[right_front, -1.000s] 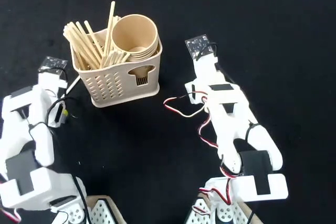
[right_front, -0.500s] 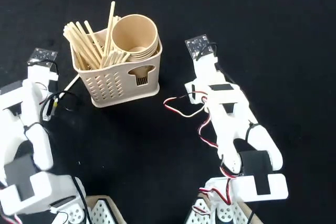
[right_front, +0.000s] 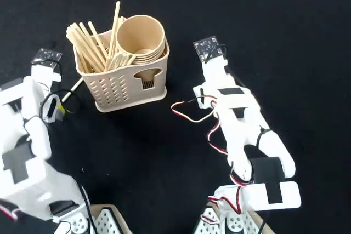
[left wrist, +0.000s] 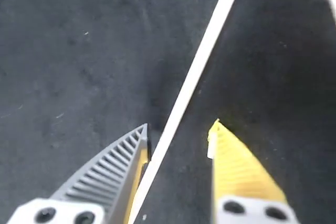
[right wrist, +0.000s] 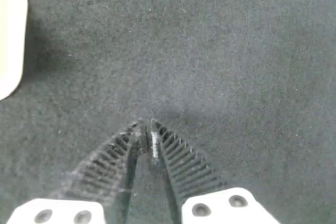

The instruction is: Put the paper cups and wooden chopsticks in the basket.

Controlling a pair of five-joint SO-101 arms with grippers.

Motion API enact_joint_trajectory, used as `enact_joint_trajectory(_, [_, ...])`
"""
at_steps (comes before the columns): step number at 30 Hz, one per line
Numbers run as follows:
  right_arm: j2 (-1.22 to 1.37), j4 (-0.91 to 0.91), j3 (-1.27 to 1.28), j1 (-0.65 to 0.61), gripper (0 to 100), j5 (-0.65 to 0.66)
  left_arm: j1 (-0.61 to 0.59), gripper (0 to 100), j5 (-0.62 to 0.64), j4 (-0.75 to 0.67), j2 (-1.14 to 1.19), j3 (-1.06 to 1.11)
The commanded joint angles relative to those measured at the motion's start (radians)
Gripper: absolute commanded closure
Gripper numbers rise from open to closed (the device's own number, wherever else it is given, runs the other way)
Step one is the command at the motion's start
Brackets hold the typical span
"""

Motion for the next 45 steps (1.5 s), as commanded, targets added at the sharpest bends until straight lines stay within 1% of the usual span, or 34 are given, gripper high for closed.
enact_joint_trajectory(1, [-0.004, -0.008, -0.005, -0.012, 98.7, 0.009, -0.005, 86, -0.009, 0.000, 0.132, -0.125])
enact_joint_trajectory(7, [-0.004, -0.008, -0.005, -0.012, 98.7, 0.009, -0.007, 98, -0.009, 0.002, 0.161, -0.130])
enact_joint_trajectory(9, [-0.004, -0.008, -0.005, -0.012, 98.7, 0.009, -0.013, 97, -0.008, 0.025, 0.161, -0.133])
enact_joint_trajectory(13, [-0.004, -0.008, -0.005, -0.012, 98.7, 0.009, -0.033, 97, -0.012, 0.141, 0.150, -0.150])
enact_joint_trajectory(16, [-0.004, -0.008, -0.005, -0.012, 98.7, 0.009, -0.071, 97, -0.012, 0.203, 0.098, -0.136])
enact_joint_trajectory(18, [-0.004, -0.008, -0.005, -0.012, 98.7, 0.009, -0.102, 97, -0.015, 0.230, 0.041, -0.093])
enact_joint_trajectory(21, [-0.004, -0.008, -0.005, -0.012, 98.7, 0.009, -0.151, 97, -0.077, 0.242, -0.069, 0.039])
enact_joint_trajectory(23, [-0.004, -0.008, -0.005, -0.012, 98.7, 0.009, -0.205, 97, -0.135, 0.229, -0.153, 0.160])
enact_joint_trajectory(25, [-0.004, -0.008, -0.005, -0.012, 98.7, 0.009, -0.268, 97, -0.190, 0.160, -0.222, 0.280])
enact_joint_trajectory(27, [-0.004, -0.008, -0.005, -0.012, 98.7, 0.009, -0.320, 95, -0.199, 0.084, -0.288, 0.377])
enact_joint_trajectory(30, [-0.004, -0.008, -0.005, -0.012, 98.7, 0.009, -0.363, 82, -0.196, 0.064, -0.362, 0.440])
enact_joint_trajectory(31, [-0.004, -0.008, -0.005, -0.012, 98.7, 0.009, -0.366, 80, -0.193, 0.064, -0.382, 0.446])
enact_joint_trajectory(34, [-0.004, -0.008, -0.005, -0.012, 98.7, 0.009, -0.349, 80, -0.175, 0.068, -0.423, 0.430])
enact_joint_trajectory(38, [-0.004, -0.008, -0.005, -0.012, 98.7, 0.009, -0.259, 79, -0.130, 0.077, -0.433, 0.392])
enact_joint_trajectory(42, [-0.004, -0.008, -0.005, -0.012, 98.7, 0.009, -0.171, 79, -0.018, -0.037, -0.433, 0.387])
enact_joint_trajectory(45, [-0.005, -0.008, -0.001, -0.011, 98.7, 0.009, -0.133, 80, -0.011, -0.080, -0.433, 0.383])
